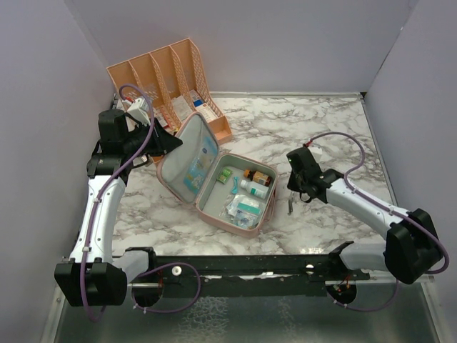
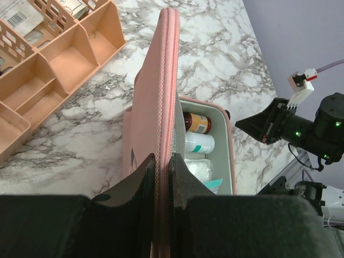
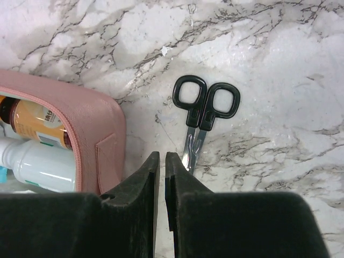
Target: Organize the medicine kit
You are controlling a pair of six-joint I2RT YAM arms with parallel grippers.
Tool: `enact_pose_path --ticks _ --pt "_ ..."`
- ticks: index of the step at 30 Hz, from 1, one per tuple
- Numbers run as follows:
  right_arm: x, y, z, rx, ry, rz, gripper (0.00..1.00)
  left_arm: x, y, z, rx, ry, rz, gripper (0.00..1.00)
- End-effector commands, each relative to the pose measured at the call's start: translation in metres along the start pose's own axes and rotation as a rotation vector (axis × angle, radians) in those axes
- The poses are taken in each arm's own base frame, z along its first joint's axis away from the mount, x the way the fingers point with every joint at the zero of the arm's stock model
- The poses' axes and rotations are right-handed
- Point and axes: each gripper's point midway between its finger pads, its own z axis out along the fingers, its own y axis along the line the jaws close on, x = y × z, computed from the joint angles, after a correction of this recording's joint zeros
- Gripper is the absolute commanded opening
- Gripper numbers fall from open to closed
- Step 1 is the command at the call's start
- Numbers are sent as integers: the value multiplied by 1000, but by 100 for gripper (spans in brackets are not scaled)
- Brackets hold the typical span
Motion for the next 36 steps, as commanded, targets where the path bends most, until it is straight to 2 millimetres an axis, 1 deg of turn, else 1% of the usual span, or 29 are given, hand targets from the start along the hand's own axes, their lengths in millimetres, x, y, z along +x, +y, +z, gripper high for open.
enact_pose_path --ticks 1,2,3,6,7,9,14,17,27,32,34,36 --pt "-14 -3 2 26 -65 17 12 13 3 0 -12 31 -15 0" --pt "-10 -5 4 44 -45 19 15 13 3 0 -12 30 -15 0" --pt "-5 -8 5 71 -21 28 21 13 3 0 -14 31 -17 0" --pt "11 -21 10 155 37 63 42 14 4 1 -15 33 -18 0" --pt "15 -24 12 172 45 74 46 14 4 1 -15 33 -19 0" --pt "21 -25 15 177 58 86 47 14 4 1 -15 34 -18 0" --pt "34 -23 24 167 101 102 46 14 5 2 -15 36 -19 0" --pt "43 -24 29 177 126 107 43 14 5 2 -15 37 -19 0" --pt "57 -25 44 153 164 117 31 15 5 2 -16 39 -21 0" --pt "65 -30 48 163 190 121 29 14 5 2 -15 37 -19 0" --pt "67 -32 49 167 197 122 25 14 5 2 -15 37 -19 0" --pt "68 -33 51 175 200 116 17 14 5 2 -16 38 -20 0"
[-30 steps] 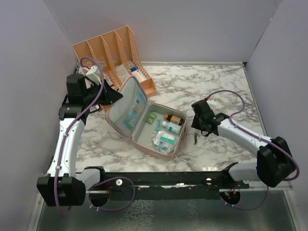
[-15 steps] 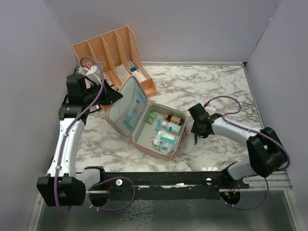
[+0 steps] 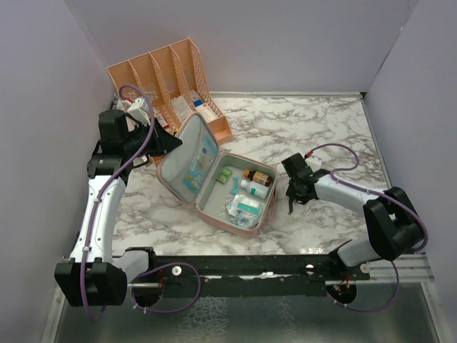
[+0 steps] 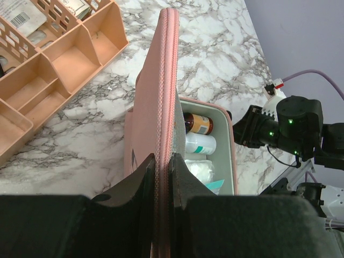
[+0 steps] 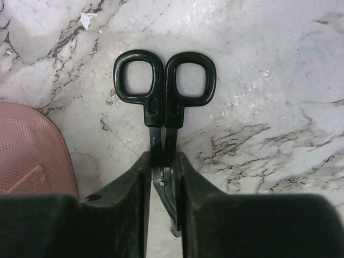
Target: Organize the medicine kit
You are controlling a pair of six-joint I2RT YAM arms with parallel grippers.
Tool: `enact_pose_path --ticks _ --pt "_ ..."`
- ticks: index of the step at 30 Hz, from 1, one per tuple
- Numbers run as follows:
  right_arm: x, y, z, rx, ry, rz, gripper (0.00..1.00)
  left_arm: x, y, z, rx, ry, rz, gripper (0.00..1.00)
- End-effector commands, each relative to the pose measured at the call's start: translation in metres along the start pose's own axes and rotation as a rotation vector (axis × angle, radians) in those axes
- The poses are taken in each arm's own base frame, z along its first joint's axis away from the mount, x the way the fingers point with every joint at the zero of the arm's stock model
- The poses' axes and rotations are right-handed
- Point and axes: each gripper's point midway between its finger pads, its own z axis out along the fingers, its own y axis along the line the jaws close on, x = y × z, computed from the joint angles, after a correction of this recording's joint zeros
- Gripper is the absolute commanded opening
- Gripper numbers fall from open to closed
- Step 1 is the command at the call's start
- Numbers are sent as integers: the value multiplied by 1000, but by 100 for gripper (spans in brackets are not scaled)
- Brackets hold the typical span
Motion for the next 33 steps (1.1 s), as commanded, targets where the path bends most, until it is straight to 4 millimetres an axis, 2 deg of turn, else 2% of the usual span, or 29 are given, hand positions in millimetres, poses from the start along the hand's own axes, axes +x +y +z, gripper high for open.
enact_pose_path --ticks 1,9,20,28,30,33 --pt "19 -7 13 23 59 -3 14 14 3 1 -8 41 -20 0" --pt "13 -9 10 32 42 -21 11 14 2 1 -7 40 -18 0" --pt "-18 0 -18 -19 -41 -44 9 14 2 1 -9 39 -19 0" --pt "-18 1 -23 -34 -37 -50 8 14 3 1 -9 41 -20 0" --pt "-15 0 -21 -31 -27 -54 11 14 3 1 -9 41 -21 0" --pt "-9 0 -17 -29 -4 -63 23 15 3 1 -11 41 -21 0"
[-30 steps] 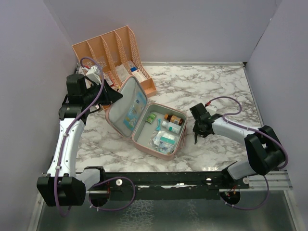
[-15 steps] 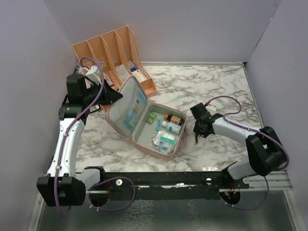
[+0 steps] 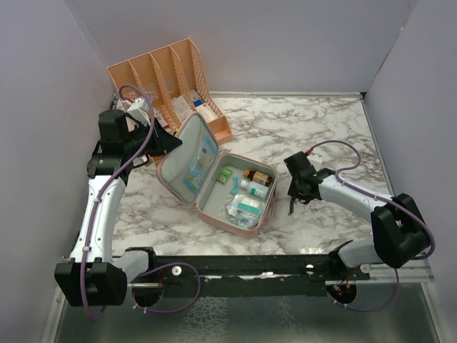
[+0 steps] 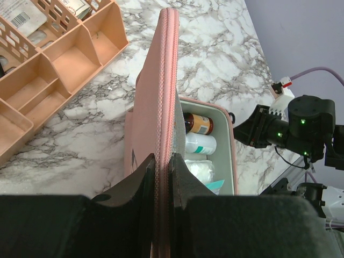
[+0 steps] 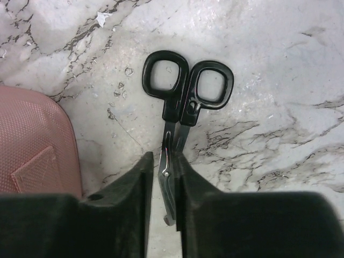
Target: Organize the medicine kit
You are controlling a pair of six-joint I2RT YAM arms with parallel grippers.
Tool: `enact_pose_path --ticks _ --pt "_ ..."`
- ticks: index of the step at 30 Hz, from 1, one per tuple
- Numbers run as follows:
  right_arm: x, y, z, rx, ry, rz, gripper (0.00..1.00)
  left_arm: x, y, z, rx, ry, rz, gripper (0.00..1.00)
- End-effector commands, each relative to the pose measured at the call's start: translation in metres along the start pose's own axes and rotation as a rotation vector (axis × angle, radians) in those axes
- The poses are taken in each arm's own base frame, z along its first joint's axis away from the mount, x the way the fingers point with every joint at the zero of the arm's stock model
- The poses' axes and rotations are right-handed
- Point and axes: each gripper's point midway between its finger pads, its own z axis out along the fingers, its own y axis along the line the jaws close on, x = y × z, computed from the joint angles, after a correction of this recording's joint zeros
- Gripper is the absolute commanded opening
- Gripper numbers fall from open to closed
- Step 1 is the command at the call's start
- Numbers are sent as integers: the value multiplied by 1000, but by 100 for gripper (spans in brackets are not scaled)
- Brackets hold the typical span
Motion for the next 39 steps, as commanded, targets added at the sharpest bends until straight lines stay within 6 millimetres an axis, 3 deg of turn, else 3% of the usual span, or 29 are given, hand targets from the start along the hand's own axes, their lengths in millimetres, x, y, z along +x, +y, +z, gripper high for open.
enact_pose_path --ticks 1,6,18,22,28,34,36,39 --pt "3 2 0 -7 31 -11 27 15 3 1 -10 42 -22 0" --pt "15 7 6 -24 86 -37 35 15 4 2 -10 44 -23 0" --pt "32 -13 5 74 164 -35 32 14 4 3 -11 45 -24 0" --pt "31 -12 0 64 156 -10 32 14 4 3 -10 47 -27 0" --pt "44 -5 5 29 208 -3 32 14 5 4 -10 48 -27 0" --pt "46 -9 13 41 187 17 16 14 4 4 -10 48 -27 0" --pt "42 -7 15 43 168 21 8 14 4 3 -10 46 -26 0" --pt "32 -2 13 23 128 30 4 14 4 4 -10 46 -26 0"
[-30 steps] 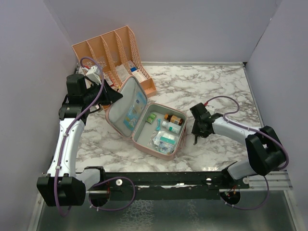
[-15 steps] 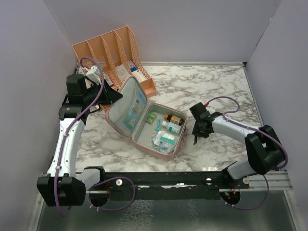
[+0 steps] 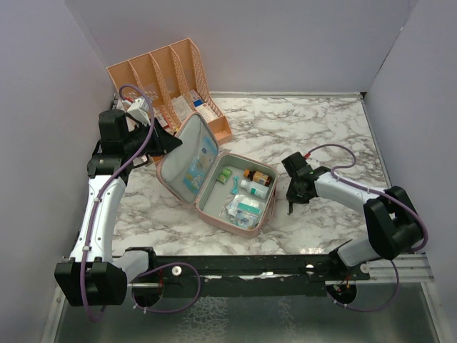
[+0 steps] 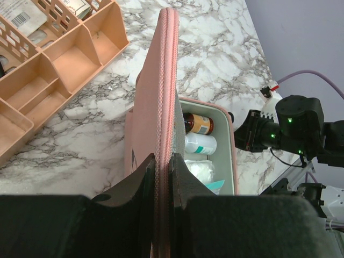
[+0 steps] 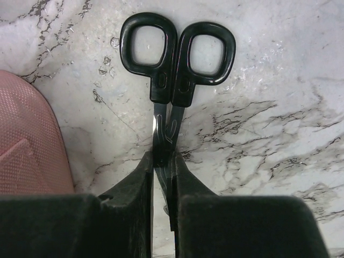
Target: Organize the medicine kit
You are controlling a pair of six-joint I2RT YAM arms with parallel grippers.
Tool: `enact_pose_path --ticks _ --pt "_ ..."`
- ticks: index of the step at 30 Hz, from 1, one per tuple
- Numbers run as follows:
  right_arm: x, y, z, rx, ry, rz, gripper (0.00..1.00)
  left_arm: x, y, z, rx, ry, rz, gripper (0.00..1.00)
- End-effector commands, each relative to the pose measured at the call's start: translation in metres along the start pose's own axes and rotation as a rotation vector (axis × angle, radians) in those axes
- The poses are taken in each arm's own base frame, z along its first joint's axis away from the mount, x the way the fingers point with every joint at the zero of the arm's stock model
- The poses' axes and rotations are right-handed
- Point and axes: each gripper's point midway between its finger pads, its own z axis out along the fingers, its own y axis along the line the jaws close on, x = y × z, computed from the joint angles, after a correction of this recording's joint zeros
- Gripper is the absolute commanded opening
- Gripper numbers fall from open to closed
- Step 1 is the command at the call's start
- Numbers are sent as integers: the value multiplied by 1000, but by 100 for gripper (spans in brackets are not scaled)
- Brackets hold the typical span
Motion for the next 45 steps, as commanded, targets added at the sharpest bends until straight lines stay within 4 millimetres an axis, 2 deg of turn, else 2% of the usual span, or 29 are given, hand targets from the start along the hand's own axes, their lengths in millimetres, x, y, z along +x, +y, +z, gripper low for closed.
enact_pose_path --ticks 1,7,16,19,23,28,32,35,39,43,45 --pt "-2 -2 4 0 -27 23 3 14 4 3 -9 46 -26 0" --pt "-30 11 -22 -104 -152 54 1 14 4 3 -9 45 -29 0" --pt "-48 19 -43 -151 -209 53 1 12 2 3 -6 44 -29 0" --pt "-60 29 -56 -194 -243 38 2 13 3 3 -6 46 -33 0" --pt "-81 50 -85 -279 -325 18 2 14 3 4 -6 49 -40 0" --pt "-108 94 -131 -423 -451 -21 3 12 2 5 3 50 -45 0" --pt "-121 145 -178 -564 -564 -81 3 11 1 5 6 48 -50 0" --pt "-124 186 -217 -690 -647 -134 3 11 0 5 8 47 -53 0" --pt "-123 230 -269 -881 -762 -195 3 10 -2 5 16 45 -58 0" --pt "-118 265 -312 -1072 -825 -237 3 9 -3 5 20 42 -65 0" --pt "-112 278 -325 -1158 -835 -248 3 7 -4 5 23 39 -67 0"
